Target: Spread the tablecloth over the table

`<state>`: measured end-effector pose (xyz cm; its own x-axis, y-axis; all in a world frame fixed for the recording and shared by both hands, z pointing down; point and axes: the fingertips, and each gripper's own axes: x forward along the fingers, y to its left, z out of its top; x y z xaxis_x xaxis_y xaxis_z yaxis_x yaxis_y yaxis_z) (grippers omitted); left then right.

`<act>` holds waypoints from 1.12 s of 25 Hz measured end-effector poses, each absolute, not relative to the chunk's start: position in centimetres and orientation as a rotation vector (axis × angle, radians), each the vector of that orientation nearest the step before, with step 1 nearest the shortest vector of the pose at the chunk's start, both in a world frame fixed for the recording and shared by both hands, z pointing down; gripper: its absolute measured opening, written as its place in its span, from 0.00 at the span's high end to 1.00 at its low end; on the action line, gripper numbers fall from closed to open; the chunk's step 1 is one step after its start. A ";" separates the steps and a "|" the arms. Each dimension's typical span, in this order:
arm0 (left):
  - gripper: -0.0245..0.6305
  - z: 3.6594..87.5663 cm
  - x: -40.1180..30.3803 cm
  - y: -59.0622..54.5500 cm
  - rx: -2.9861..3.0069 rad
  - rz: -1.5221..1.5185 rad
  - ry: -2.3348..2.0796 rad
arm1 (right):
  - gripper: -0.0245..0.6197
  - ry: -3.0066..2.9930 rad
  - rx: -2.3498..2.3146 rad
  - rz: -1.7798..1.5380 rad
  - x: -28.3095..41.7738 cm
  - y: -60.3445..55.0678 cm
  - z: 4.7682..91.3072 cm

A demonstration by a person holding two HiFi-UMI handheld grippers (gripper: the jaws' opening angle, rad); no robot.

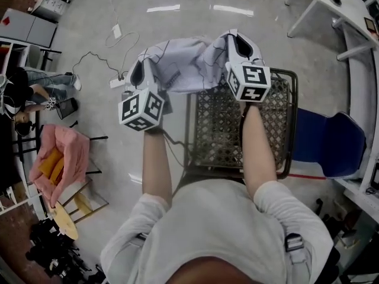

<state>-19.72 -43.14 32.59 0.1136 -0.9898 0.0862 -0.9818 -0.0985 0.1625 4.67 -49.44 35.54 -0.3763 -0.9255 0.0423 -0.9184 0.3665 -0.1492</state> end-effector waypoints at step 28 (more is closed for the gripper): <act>0.93 39.4 0.9 -47.6 2.408 0.216 -1.636 | 0.95 1.762 -2.512 -0.309 50.2 -39.4 39.2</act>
<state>0.92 -47.56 39.36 0.3686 -0.8970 0.2440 -0.9296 -0.3550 0.0995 50.17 -39.42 39.18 0.3273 -0.9359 0.1300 -0.9244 -0.3457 -0.1612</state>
